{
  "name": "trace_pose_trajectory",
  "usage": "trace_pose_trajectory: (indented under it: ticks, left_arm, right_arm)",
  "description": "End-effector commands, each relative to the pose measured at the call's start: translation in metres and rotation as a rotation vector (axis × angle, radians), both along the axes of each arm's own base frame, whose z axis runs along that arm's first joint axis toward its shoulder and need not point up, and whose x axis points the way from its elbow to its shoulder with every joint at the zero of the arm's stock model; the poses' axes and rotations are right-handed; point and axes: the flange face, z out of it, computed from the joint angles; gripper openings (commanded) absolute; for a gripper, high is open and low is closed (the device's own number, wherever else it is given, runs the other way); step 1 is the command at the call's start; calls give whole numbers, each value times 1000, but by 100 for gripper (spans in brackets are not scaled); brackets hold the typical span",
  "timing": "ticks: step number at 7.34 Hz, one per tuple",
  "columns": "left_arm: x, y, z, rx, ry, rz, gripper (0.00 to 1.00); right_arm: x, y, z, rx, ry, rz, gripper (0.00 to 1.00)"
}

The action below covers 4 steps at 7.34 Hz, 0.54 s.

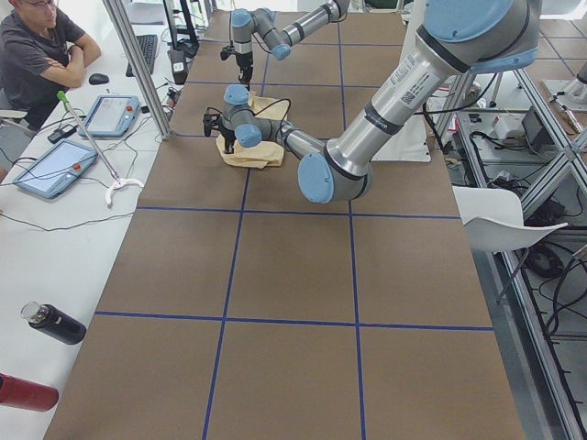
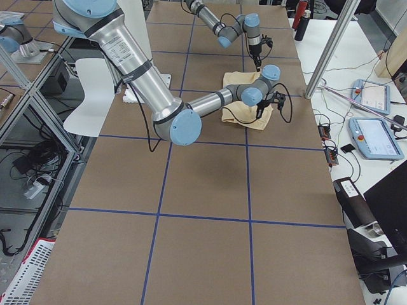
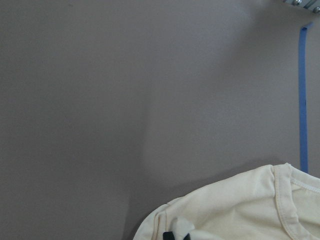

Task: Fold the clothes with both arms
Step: 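Lay the hem down at the collar with both grippers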

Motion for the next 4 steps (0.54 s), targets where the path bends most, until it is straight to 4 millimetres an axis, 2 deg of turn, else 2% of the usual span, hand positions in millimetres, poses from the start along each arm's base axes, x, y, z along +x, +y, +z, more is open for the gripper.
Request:
trace_pose_trajectory:
  ticks: [1, 2, 3, 4]
  left_arm:
    - [-1, -1, -3, 0, 6, -5, 30]
    - [-2, 0, -8, 11, 13, -3, 99]
    - [-4, 1, -13, 20, 25, -6, 99]
    - [-6, 1, -12, 19, 24, -6, 99]
  right_arm:
    - [0, -1, -3, 5, -6, 0, 0]
    - [0, -1, -6, 22, -17, 3, 31]
    - [1, -1, -6, 33, -24, 4, 99]
    - [2, -1, -6, 34, -26, 2, 100]
